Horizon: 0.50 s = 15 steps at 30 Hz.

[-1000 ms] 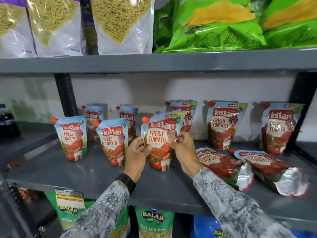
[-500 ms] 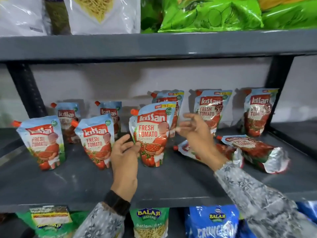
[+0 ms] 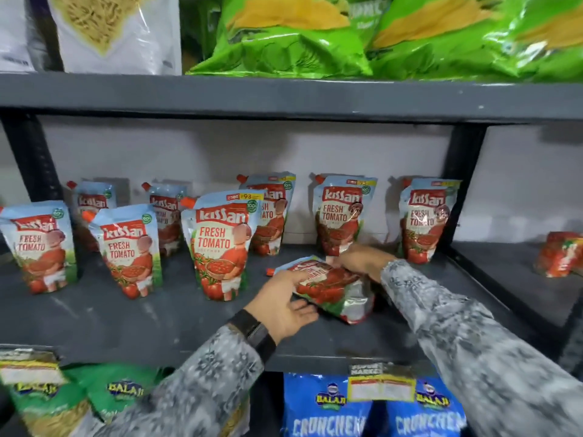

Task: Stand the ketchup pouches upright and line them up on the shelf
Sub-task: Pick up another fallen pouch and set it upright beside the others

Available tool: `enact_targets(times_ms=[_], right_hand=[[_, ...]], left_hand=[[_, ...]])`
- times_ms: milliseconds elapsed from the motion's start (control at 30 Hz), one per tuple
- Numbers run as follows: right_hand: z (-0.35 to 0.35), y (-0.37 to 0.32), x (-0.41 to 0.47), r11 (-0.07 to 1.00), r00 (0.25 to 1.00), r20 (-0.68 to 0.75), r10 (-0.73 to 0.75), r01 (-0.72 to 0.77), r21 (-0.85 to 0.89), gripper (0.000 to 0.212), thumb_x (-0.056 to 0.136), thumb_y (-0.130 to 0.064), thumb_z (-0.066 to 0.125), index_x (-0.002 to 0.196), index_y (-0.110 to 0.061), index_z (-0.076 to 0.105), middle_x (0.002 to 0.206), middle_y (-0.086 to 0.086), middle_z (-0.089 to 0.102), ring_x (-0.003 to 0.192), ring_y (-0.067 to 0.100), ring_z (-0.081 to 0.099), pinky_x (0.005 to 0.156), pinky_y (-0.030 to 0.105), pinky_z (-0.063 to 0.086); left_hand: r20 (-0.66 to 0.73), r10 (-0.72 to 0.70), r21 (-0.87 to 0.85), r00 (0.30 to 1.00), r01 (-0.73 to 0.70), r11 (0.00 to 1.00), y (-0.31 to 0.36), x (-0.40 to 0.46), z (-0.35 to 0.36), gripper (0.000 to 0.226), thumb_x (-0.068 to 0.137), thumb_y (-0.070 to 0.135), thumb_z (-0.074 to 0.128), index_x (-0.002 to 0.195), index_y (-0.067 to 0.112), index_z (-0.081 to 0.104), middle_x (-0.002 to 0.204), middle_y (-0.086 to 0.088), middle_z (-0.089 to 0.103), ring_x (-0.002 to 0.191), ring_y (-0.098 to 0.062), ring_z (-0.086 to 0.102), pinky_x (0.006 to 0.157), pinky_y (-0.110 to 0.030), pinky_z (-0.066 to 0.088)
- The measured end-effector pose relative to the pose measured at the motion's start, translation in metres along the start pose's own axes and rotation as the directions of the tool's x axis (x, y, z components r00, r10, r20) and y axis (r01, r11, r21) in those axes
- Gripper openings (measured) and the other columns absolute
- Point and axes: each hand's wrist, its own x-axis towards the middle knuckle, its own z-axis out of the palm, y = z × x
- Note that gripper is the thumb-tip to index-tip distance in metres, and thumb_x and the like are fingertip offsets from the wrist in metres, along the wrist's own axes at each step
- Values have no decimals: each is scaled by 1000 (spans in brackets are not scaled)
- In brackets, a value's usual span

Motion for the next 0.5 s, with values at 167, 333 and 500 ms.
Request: enact_targets(times_ms=[167,333,500], right_hand=[[-5,0,3,978,990,131,55,-80,193,55,89,-25,79,134,1,62,133,16,69,118,33,67,105,45,54],[-17,2,-9,844,992,122,-37,-34,536,38,90,1,74,127,4,65,111,17,76,90,29,73,70,34,58],[-37,-4,-28,699,970,-174,-170,244,672,16,88,1,76,99,-9,70,99,7,77,82,17,73,68,27,61]], left_hand=[[-125,121,108,985,-108,988,-6,5,21,9,96,9,63,90,7,56,86,-17,66,85,-30,68,94,-49,55],[-106,219,194,970,-196,961,-5,0,26,15,91,-11,59,98,0,67,68,-14,76,60,-26,73,65,-42,63],[-51,560,401,827,-496,770,8,-1,42,35,83,-10,73,106,17,71,102,-5,78,86,-17,72,78,-40,63]])
